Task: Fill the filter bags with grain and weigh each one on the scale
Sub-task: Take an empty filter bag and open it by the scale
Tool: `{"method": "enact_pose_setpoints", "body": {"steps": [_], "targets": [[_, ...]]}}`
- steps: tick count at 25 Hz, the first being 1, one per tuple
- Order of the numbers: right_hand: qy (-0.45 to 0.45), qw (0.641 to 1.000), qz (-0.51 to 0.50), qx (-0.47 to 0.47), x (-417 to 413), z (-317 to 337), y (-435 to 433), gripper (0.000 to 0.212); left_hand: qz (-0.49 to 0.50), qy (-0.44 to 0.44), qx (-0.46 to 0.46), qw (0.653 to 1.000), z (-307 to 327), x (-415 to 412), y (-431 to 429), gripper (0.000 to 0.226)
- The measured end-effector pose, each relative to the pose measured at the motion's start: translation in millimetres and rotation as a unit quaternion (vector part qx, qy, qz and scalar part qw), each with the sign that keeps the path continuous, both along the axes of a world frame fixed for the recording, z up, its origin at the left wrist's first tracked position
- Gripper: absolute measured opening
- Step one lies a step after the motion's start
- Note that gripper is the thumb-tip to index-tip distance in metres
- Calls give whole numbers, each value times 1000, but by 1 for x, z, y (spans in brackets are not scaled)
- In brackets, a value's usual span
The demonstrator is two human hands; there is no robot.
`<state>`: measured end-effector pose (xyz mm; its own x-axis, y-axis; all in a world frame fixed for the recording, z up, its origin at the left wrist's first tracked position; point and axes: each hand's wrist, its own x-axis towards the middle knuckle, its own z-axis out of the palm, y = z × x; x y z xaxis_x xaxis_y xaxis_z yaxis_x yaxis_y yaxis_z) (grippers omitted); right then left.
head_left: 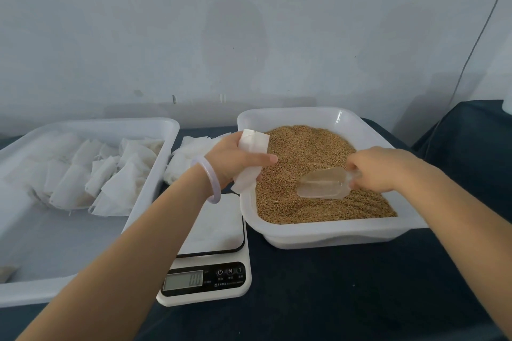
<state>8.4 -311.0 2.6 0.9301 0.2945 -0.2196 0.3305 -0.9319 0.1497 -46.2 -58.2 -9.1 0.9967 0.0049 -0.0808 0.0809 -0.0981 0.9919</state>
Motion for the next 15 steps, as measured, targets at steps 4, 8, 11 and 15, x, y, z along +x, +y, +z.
{"method": "enact_pose_setpoints", "body": {"steps": [4,8,11,15], "targets": [[-23,1000,0,13,5,-17,24,24,13,-1,26,1000,-1,-1,-3,40],[36,991,-10,131,12,-38,35,22,17,-12,64,998,-3,-5,-1,39],[55,979,-18,197,13,-41,16,21,23,-31,97,995,-5,-7,3,40],[-24,984,-27,173,14,-32,-15,22,18,-68,119,990,-7,-2,-7,46]]}}
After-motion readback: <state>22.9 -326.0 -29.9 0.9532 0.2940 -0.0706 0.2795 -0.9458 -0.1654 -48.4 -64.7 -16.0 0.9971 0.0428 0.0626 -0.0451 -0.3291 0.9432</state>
